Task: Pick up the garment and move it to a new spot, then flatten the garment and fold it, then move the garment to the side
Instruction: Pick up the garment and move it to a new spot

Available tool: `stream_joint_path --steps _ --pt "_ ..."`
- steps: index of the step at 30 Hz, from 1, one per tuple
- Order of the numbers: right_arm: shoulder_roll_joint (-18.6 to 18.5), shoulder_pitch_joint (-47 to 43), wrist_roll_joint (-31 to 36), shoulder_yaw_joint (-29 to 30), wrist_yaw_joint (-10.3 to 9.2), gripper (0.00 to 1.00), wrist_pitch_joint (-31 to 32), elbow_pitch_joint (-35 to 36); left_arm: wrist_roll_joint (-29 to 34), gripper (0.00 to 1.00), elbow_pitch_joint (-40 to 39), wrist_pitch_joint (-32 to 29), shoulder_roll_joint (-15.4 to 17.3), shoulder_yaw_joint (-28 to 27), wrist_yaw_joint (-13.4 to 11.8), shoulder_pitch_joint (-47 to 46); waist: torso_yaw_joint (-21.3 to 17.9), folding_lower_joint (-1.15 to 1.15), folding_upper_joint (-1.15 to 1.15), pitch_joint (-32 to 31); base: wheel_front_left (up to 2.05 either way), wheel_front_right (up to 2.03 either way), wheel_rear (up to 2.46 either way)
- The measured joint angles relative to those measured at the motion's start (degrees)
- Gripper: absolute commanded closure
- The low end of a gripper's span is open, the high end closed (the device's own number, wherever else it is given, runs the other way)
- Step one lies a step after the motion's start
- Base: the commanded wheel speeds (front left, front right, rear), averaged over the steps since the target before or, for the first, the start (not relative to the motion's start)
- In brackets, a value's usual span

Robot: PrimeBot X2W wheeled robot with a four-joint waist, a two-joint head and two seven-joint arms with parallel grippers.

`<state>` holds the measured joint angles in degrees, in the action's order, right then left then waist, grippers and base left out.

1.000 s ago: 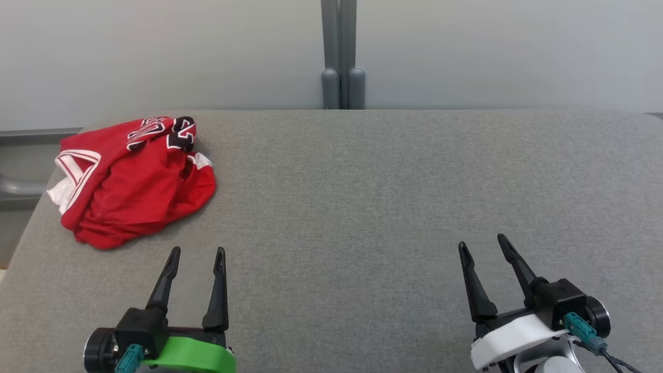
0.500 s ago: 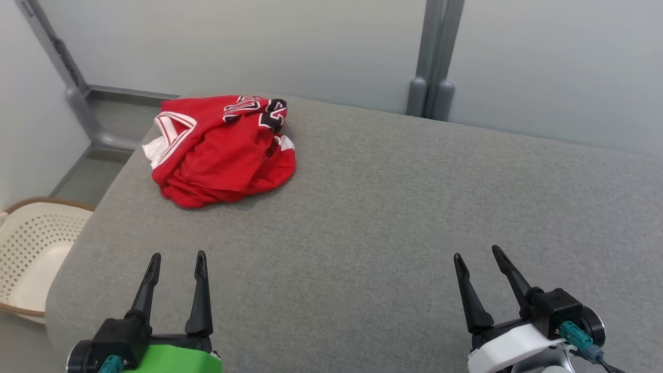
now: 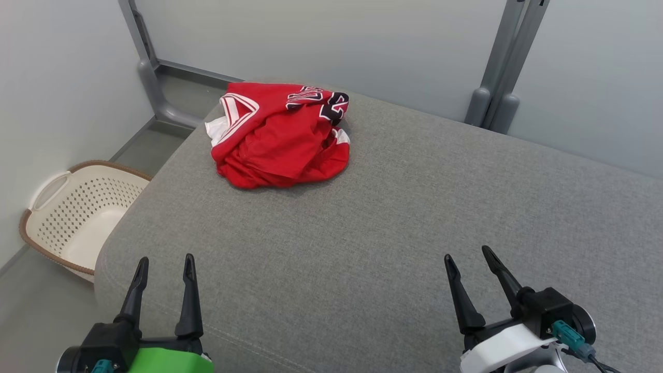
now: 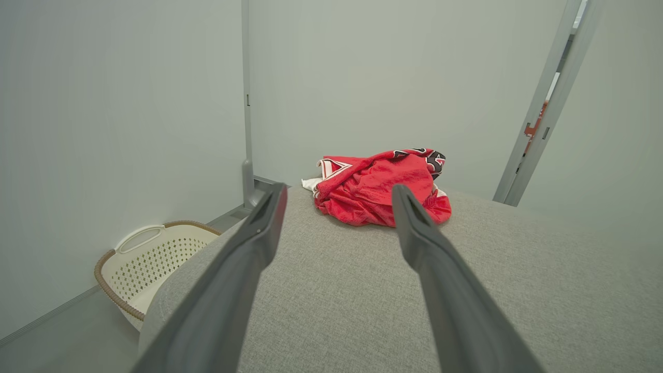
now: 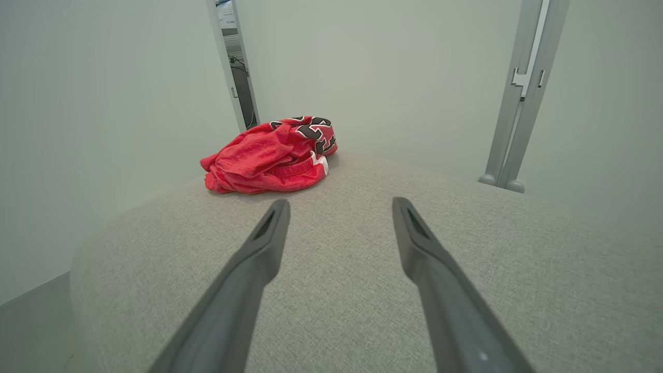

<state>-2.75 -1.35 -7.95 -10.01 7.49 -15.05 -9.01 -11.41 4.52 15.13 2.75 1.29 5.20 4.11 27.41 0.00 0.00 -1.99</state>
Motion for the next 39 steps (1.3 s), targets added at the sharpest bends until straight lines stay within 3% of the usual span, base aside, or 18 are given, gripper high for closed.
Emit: stream_joint_path --steps 16,22,29,33,39 --pt "0.02 2.02 2.49 0.36 0.01 0.00 0.00 1.62 -2.82 0.00 -0.56 0.00 0.01 1.53 -1.07 -2.16 0.19 0.00 0.00 3.80 0.00 0.00 0.00" --pt "0.01 5.69 6.24 1.89 0.01 0.00 0.00 3.32 -4.89 0.00 -1.86 0.00 0.02 1.72 -1.54 -9.16 -0.91 0.00 0.00 9.21 0.00 0.00 0.00" --pt "-2.30 10.84 8.46 2.11 0.02 0.00 0.00 4.95 -3.64 0.00 -1.83 0.01 0.05 -3.39 0.92 -23.26 -2.19 0.00 0.00 16.88 0.00 0.00 0.00" --pt "-3.59 13.39 8.71 1.38 0.03 0.00 0.00 6.91 -3.70 0.00 5.15 0.01 0.70 -5.86 1.88 -30.80 -3.22 0.00 0.00 21.25 0.00 0.00 0.00" --pt "-6.58 14.91 9.42 1.60 0.04 0.00 0.00 10.25 -5.53 0.00 20.87 -0.82 7.69 -5.42 2.14 -46.81 -5.34 0.01 0.00 27.36 0.00 0.00 0.00"
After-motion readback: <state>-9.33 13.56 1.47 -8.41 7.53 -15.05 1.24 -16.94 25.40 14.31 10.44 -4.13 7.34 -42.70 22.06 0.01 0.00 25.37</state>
